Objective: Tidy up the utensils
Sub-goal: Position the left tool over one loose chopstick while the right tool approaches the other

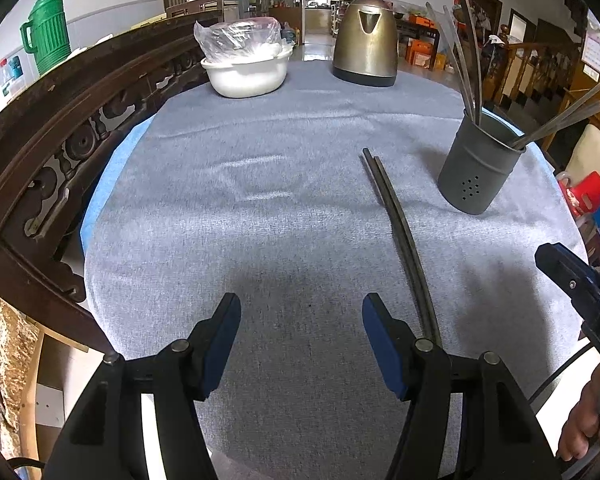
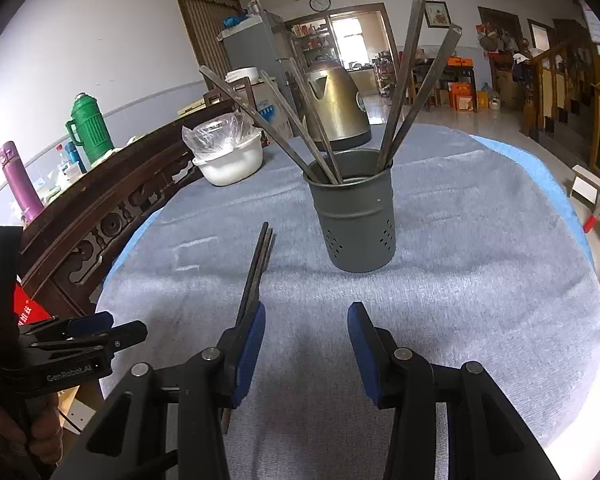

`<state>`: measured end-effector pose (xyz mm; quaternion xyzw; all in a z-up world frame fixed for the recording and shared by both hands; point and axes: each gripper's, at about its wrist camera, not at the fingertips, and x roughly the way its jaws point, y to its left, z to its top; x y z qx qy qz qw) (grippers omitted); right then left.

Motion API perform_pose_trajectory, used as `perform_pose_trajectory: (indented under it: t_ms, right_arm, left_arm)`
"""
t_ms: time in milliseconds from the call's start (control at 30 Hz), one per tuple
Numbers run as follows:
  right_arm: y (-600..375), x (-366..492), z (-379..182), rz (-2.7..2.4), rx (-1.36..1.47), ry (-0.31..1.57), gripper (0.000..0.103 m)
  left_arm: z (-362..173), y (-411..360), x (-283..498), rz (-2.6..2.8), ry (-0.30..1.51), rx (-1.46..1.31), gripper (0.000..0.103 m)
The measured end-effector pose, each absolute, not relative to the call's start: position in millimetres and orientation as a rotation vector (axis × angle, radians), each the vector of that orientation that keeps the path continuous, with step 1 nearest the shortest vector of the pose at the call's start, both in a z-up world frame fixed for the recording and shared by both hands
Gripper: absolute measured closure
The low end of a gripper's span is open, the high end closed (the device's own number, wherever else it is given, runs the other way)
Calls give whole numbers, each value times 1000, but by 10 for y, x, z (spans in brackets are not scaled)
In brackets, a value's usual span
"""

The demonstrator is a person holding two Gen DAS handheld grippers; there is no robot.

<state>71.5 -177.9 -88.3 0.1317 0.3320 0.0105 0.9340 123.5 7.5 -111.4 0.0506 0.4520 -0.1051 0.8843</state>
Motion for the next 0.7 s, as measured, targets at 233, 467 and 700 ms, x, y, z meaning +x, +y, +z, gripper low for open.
perform_pose_trajectory:
  t_ms: [233, 467, 700]
  right_arm:
    - [-1819, 729, -910, 16, 288, 688, 56]
    - [-1836, 738, -940, 16, 303, 697, 56]
    - [-1864, 738, -951, 11, 315, 697, 56]
  left_arm:
    - [-1144, 39, 1262, -221, 951, 117, 39]
    - [-1211, 40, 1296, -239, 985, 88, 39]
    - [-1238, 4, 1292, -239, 991, 96, 39]
